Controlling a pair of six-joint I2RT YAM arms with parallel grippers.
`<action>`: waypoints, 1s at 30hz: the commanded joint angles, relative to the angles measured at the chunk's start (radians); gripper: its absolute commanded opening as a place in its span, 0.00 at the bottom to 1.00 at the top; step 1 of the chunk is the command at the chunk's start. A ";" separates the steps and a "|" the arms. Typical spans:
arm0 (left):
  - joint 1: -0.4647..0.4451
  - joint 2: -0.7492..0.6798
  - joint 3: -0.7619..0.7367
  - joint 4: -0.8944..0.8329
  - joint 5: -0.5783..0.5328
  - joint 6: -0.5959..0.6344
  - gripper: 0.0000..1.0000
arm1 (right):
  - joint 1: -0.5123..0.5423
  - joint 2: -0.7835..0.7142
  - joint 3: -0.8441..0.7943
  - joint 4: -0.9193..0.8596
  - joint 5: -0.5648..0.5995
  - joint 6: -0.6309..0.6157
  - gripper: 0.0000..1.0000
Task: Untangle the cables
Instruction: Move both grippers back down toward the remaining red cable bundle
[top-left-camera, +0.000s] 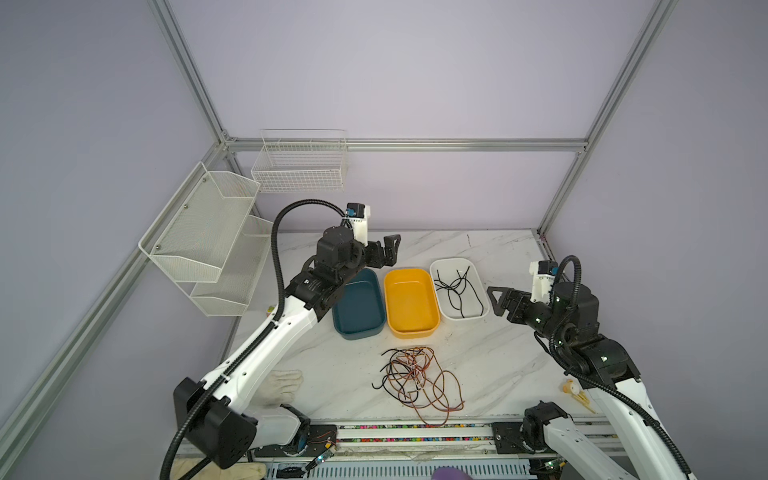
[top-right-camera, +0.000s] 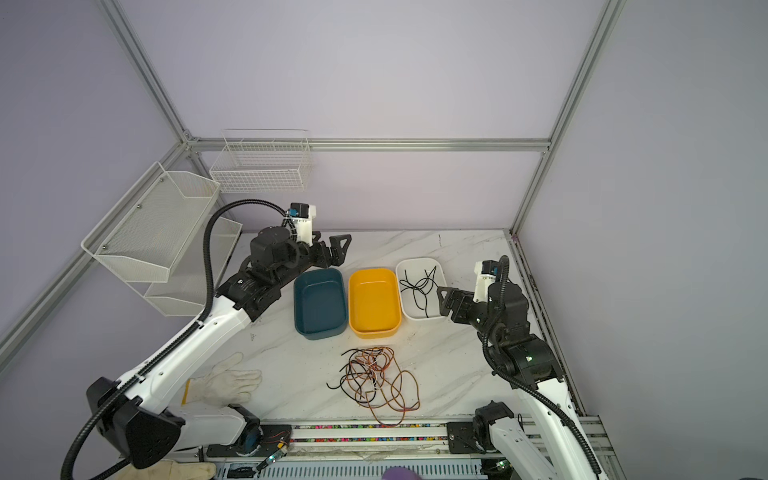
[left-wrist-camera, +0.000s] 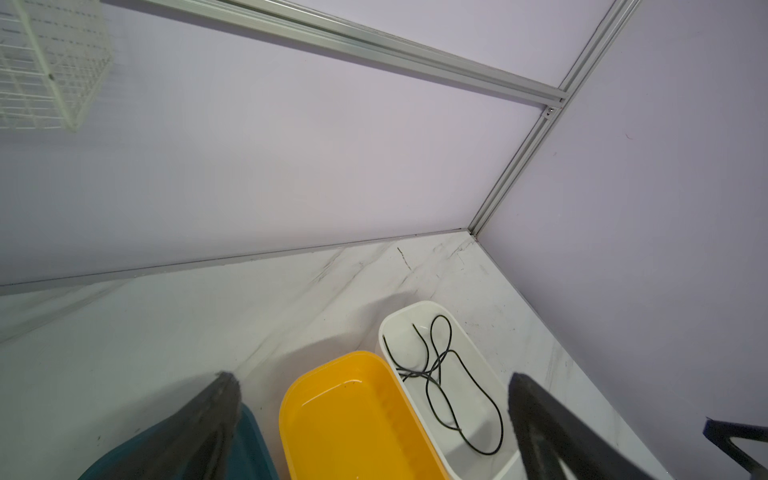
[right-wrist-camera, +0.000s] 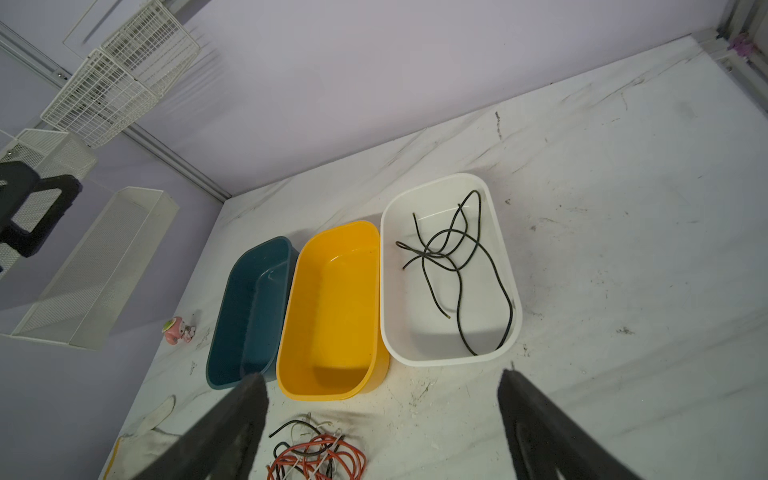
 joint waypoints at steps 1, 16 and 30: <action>-0.001 -0.098 -0.092 -0.076 -0.118 0.025 1.00 | 0.068 0.003 -0.055 0.009 -0.035 0.054 0.89; -0.001 -0.356 -0.333 -0.285 -0.330 0.088 1.00 | 0.721 0.270 -0.173 0.240 0.287 0.321 0.87; -0.002 -0.402 -0.366 -0.279 -0.348 0.110 1.00 | 0.931 0.457 -0.273 0.360 0.386 0.450 0.83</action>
